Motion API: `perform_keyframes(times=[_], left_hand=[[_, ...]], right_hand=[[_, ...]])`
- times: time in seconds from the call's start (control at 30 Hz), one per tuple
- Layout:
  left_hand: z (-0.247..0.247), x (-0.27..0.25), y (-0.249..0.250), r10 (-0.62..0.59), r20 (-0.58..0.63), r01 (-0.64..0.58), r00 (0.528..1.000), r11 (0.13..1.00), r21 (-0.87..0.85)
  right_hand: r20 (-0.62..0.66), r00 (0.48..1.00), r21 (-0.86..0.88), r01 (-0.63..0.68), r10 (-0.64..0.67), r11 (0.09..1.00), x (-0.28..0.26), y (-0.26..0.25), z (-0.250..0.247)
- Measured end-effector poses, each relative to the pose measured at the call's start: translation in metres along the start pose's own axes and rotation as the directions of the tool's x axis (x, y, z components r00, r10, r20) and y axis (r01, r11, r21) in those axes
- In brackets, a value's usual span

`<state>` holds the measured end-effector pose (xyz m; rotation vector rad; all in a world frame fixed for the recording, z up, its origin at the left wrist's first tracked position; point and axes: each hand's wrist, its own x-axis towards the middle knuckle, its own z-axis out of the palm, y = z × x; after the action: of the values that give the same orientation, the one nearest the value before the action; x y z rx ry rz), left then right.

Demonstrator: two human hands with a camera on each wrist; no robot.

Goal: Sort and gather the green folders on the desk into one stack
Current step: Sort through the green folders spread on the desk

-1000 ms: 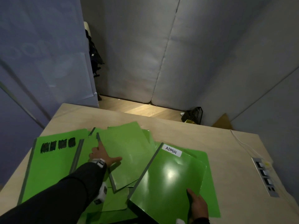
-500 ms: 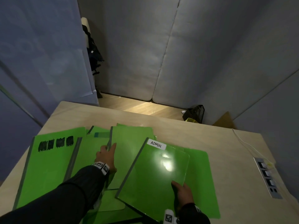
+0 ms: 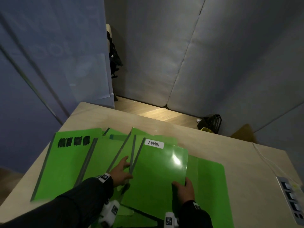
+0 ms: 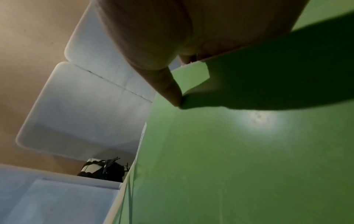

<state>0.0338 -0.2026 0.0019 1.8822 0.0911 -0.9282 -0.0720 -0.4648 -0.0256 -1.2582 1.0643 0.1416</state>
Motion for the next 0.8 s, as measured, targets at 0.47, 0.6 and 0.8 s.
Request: perform_keyframes(times=[0.47, 0.6, 0.8], left_hand=[[0.041, -0.019, 0.051, 0.327, 0.167, -0.351, 0.930, 0.925, 0.144], [0.042, -0.027, 0.067, 0.464, 0.079, -0.468, 0.882, 0.882, 0.054], [0.041, -0.040, 0.084, 0.515, -0.047, -0.516, 0.856, 0.847, -0.131]], right_hand=[[-0.040, 0.958, 0.127, 0.286, -0.283, 0.950, -0.035, 0.022, -0.065], [-0.094, 0.903, 0.110, 0.428, -0.420, 0.897, -0.044, 0.008, -0.072], [-0.118, 0.827, 0.141, 0.561, -0.549, 0.816, -0.054, -0.006, -0.070]])
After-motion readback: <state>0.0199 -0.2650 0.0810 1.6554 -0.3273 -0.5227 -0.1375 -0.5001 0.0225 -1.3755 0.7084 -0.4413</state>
